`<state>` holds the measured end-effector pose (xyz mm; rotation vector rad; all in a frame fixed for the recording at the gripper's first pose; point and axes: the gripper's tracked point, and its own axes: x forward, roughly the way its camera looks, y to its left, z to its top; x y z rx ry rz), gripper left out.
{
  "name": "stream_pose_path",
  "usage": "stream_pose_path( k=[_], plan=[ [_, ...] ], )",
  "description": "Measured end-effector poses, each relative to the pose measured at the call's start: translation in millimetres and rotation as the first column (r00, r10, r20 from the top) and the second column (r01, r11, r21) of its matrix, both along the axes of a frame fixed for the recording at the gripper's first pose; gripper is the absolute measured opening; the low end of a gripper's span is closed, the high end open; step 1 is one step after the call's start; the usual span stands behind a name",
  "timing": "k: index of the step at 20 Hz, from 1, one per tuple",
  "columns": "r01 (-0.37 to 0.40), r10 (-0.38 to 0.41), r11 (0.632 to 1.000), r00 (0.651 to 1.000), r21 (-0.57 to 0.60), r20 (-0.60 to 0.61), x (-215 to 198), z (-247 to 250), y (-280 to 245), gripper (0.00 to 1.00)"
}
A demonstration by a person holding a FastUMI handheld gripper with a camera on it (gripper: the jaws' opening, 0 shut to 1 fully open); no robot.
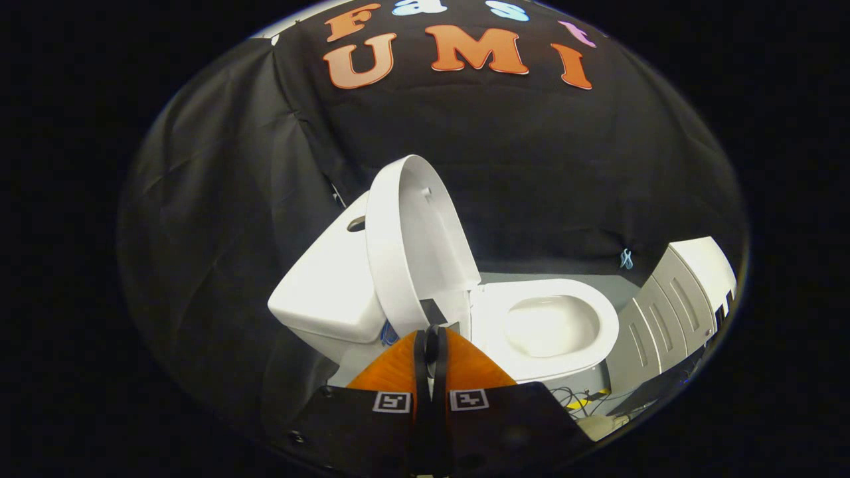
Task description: Open the toilet lid.
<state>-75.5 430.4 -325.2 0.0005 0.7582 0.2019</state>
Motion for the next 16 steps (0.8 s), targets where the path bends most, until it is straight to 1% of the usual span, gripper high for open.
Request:
stream_pose_path(
  k=[5, 7, 8, 9, 10, 12, 15, 16],
  plan=[
    [-0.009, 0.009, 1.000, 1.000, -0.004, 0.002, 1, 1, -8, 0.08],
    [0.002, -0.002, 1.000, 1.000, -0.001, 0.009, 3, 2, -13, 0.08],
    [-0.002, 0.002, 1.000, 1.000, 0.024, 0.006, 3, 3, -12, 0.09],
    [-0.009, 0.008, 0.998, 1.000, 0.055, 0.005, 1, 7, -8, 0.11],
    [-0.010, 0.008, 0.997, 1.000, 0.079, 0.020, 2, 15, -6, 0.17],
    [-0.023, 0.018, 0.994, 0.999, 0.108, 0.049, 5, 34, -11, 0.19],
    [-0.033, 0.022, 0.995, 0.992, 0.089, 0.128, 12, 65, -24, 0.36],
    [-0.035, 0.021, 0.995, 0.988, 0.092, 0.153, 14, 76, -31, 0.44]
  ],
)
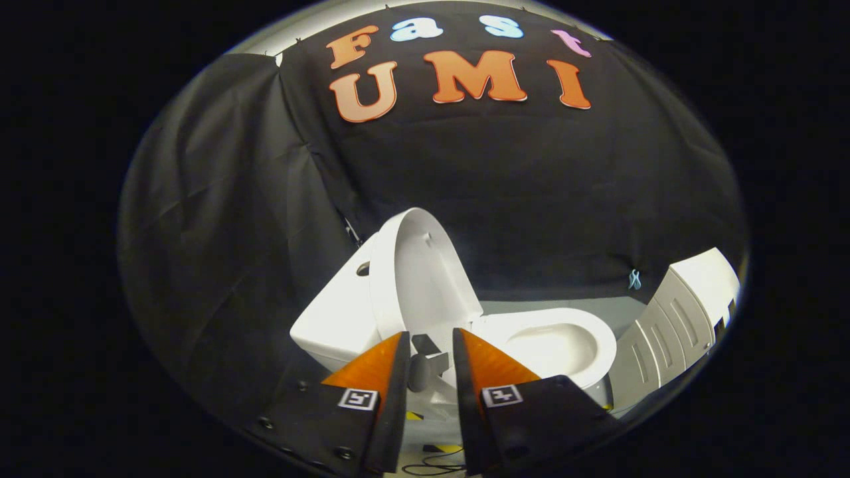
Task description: Open the toilet lid.
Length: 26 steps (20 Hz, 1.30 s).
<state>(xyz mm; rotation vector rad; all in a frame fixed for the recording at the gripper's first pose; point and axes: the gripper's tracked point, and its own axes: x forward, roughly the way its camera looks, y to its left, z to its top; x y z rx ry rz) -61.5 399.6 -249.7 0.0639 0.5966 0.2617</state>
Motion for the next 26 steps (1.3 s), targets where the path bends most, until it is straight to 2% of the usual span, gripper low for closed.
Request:
stream_pose_path(
  k=[4, 11, 21, 26],
  plan=[
    [0.008, -0.009, 1.000, 0.996, 0.006, 0.088, 15, 43, -30, 1.00],
    [0.043, -0.035, 0.999, 0.970, -0.028, 0.241, 42, 109, -114, 1.00],
    [0.156, -0.139, 0.988, 0.934, -0.023, 0.328, 69, 155, -237, 1.00],
    [0.175, -0.159, 0.985, 0.922, -0.012, 0.353, 75, 172, -262, 0.99]
  ],
)
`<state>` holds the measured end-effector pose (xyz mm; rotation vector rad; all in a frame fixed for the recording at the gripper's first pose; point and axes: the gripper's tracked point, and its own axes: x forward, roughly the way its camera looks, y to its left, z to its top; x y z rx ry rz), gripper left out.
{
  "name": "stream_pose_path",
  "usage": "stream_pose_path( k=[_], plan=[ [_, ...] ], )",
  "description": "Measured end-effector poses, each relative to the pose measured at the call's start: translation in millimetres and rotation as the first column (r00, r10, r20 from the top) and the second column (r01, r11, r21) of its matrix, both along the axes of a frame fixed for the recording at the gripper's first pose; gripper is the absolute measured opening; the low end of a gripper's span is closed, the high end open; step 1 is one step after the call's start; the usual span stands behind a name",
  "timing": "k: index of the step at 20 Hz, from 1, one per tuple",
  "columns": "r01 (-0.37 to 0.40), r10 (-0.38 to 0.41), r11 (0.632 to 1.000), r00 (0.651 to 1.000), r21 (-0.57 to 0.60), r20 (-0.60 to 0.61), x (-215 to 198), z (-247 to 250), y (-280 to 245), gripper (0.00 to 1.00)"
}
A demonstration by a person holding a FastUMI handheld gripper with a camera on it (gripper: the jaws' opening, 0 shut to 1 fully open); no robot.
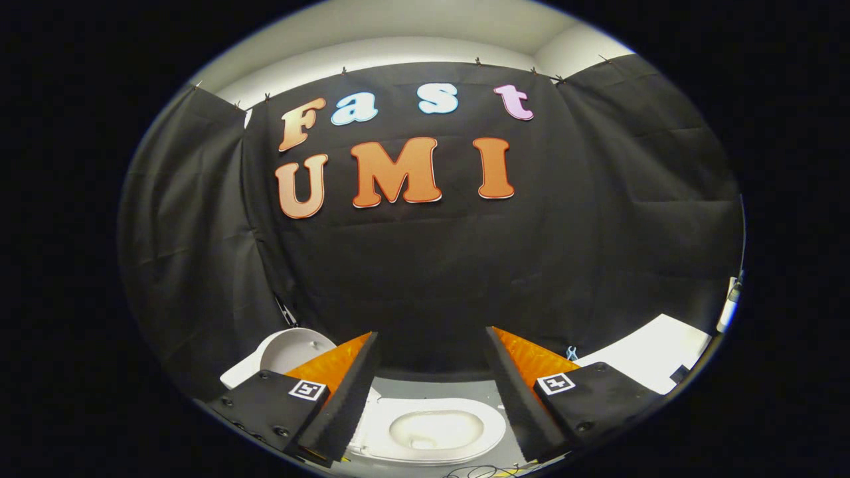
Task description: Open the toilet lid.
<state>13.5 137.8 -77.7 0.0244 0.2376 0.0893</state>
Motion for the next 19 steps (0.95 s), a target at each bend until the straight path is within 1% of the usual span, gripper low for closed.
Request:
stream_pose_path(
  k=[3, 7, 19],
  plan=[
    [0.012, -0.012, 1.000, 1.000, 0.005, 0.014, 1, 6, -8, 0.99],
    [0.029, -0.029, 0.999, 0.999, 0.019, 0.013, 2, 3, -14, 0.99],
    [0.043, -0.043, 0.999, 0.999, 0.029, 0.000, 6, -8, -16, 1.00]
  ],
)
